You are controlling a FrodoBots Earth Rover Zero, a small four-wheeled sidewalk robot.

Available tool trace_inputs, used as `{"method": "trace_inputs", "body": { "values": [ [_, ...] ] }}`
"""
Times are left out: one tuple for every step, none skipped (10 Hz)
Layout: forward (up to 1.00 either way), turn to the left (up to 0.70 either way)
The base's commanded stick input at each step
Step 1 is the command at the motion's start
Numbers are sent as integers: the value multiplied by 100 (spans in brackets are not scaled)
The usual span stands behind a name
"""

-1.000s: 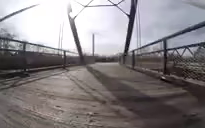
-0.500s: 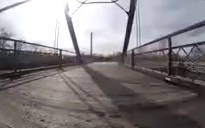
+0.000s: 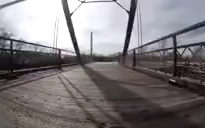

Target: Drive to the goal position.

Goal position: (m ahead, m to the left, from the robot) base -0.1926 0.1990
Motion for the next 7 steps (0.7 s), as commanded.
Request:
{"method": "trace_inputs", "body": {
  "values": [
    [6, 0],
    [6, 0],
    [6, 0],
    [6, 0],
    [6, 0],
    [6, 0],
    [6, 0]
  ]
}}
